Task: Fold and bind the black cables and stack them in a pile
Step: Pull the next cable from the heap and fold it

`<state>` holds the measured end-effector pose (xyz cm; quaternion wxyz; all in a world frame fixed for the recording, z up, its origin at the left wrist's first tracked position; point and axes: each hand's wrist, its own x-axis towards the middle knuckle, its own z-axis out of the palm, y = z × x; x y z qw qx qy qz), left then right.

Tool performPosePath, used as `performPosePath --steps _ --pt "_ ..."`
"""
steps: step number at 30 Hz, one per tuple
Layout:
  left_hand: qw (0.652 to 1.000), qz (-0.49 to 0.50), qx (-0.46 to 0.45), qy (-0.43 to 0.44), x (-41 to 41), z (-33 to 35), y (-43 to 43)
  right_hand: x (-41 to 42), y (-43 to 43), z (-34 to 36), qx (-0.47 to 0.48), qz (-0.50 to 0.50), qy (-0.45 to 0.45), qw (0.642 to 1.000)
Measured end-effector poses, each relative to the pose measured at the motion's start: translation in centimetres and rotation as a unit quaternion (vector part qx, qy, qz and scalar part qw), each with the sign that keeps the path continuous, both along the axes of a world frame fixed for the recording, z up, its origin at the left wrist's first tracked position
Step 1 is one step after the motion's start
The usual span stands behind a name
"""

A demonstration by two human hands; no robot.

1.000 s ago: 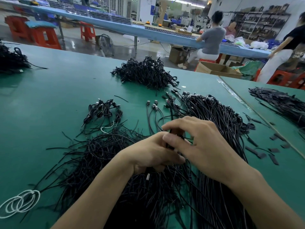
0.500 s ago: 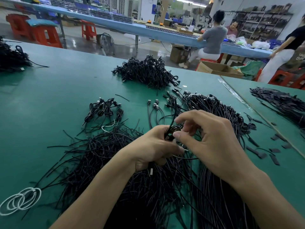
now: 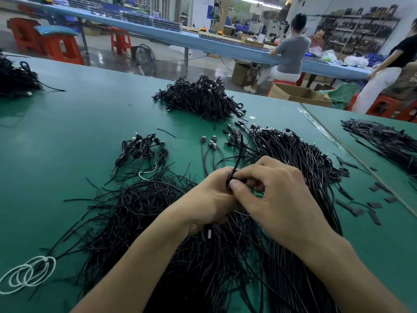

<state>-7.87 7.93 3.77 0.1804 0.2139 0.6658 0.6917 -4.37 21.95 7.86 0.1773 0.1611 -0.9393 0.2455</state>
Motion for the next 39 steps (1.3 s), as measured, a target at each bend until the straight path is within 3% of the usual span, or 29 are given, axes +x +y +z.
performPosePath --steps 4,11,20,27,33,36,39 --pt "1.0 -0.001 0.006 0.021 0.0 -0.1 0.0 -0.2 -0.1 -0.3 -0.013 -0.017 0.017 1.0" --pt "0.998 0.037 -0.017 0.046 0.4 0.4 0.6 -0.7 0.2 0.0 -0.126 -0.033 0.016 0.991" --pt "0.995 0.067 -0.022 0.075 0.0 -0.1 0.5 -0.6 0.4 0.5 -0.158 0.075 -0.12 0.977" --pt "0.985 0.105 -0.07 0.12 -0.2 -0.4 0.8 -1.2 -0.2 -0.3 -0.209 0.014 -0.044 0.977" --pt "0.984 0.142 -0.03 0.103 -0.1 -0.6 0.6 -1.3 0.0 -0.3 -0.395 0.038 -0.12 0.91" --pt "0.991 0.118 -0.005 0.066 -0.1 -0.4 0.6 -1.3 0.3 0.0 -0.347 -0.01 -0.054 0.936" --pt "0.995 0.089 0.023 0.027 0.1 -0.1 0.5 -0.6 0.1 0.4 -0.258 0.005 -0.006 0.966"
